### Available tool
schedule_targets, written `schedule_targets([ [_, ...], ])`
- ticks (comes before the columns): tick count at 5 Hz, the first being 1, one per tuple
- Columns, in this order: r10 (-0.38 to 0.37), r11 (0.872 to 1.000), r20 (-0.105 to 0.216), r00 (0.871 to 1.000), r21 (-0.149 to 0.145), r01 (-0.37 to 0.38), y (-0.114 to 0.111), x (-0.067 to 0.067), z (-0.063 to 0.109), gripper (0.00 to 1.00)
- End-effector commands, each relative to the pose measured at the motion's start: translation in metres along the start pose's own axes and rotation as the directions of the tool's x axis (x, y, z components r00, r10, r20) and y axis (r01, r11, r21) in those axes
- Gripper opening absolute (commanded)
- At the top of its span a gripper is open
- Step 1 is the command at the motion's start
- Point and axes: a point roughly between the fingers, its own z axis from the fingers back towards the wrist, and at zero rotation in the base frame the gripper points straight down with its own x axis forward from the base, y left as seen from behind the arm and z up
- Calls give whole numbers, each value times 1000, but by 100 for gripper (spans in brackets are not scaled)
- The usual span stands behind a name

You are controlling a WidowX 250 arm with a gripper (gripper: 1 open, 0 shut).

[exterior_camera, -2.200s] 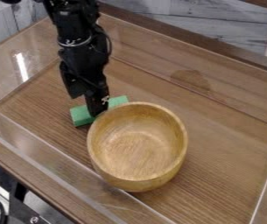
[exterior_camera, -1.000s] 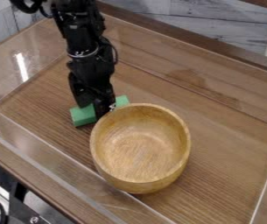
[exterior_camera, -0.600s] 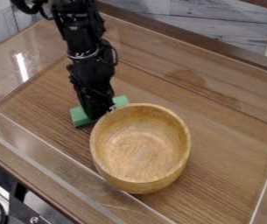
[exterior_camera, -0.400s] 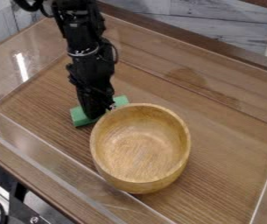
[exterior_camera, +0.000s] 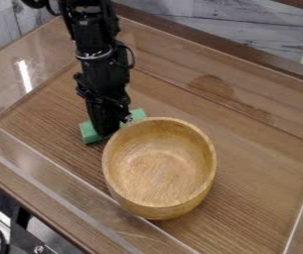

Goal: Put the green block in the brown bowl

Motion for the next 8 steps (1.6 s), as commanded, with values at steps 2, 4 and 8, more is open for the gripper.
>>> schedule_targets([
  [2, 24, 1000, 30, 999, 3, -24, -8, 4, 34, 0],
  [4, -58, 998, 36, 998, 27, 57, -22, 13, 46, 100],
  [8, -159, 986, 74, 985, 71, 154, 5, 19, 15, 100],
])
